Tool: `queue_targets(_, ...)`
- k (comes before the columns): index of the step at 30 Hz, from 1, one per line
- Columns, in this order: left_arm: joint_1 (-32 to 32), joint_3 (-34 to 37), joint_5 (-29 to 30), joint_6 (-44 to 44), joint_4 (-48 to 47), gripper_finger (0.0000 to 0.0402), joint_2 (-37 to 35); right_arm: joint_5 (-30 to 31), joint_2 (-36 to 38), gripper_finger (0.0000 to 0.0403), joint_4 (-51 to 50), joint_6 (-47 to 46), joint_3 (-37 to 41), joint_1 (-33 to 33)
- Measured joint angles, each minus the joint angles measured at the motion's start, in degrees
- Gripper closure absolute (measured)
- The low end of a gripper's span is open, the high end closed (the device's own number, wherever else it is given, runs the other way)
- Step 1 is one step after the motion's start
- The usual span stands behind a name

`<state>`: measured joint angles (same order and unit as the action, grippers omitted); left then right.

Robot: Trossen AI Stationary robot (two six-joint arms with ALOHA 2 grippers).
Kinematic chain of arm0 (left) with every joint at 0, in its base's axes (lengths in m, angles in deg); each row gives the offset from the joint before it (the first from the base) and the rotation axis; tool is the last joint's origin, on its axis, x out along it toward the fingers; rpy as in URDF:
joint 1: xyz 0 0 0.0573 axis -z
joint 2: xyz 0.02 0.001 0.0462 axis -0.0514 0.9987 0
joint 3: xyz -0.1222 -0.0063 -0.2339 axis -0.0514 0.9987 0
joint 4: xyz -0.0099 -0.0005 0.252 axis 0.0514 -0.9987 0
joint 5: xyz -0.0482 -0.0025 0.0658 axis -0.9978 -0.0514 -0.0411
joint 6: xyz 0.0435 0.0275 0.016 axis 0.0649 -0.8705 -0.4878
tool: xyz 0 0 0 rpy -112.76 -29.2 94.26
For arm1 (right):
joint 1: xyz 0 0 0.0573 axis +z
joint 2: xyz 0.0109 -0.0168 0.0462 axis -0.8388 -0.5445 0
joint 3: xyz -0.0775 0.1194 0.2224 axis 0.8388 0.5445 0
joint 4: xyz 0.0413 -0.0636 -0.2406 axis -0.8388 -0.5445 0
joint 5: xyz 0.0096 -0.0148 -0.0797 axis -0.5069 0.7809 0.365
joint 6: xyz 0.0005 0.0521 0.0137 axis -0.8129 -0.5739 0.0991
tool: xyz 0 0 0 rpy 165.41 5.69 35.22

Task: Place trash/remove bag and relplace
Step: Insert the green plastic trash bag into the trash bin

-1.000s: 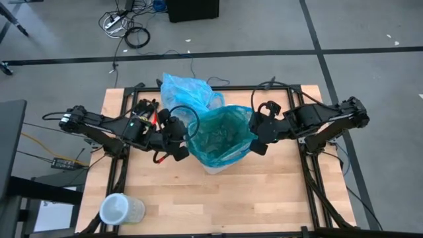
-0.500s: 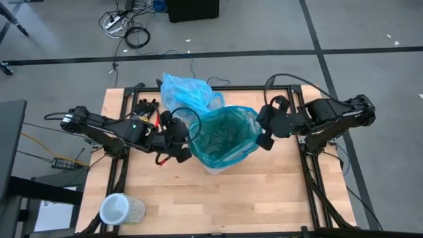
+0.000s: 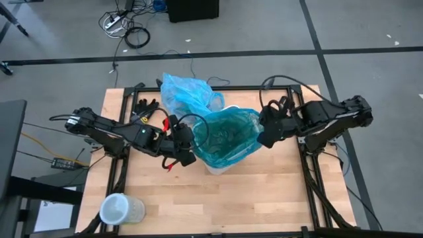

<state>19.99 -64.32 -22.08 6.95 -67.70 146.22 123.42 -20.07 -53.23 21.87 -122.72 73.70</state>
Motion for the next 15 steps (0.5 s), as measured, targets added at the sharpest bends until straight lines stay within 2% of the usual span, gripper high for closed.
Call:
queue_targets(4, -0.01, 0.0, 0.0, 0.0, 0.11, 0.0351, 0.0, -0.85, -0.15, 0.0403, 1.39, -1.32, 3.35, 0.07)
queue_targets(9, 0.18, 0.0, -0.05, 0.52, 0.35, 0.0351, 0.0, -3.22, -0.24, 0.0403, 9.57, -1.09, 8.73, 0.44)
queue_targets(15, 0.28, 0.0, 0.13, 0.67, 0.73, 0.0351, 0.0, -3.17, -0.15, 0.0403, 12.86, 0.64, 10.28, 0.0)
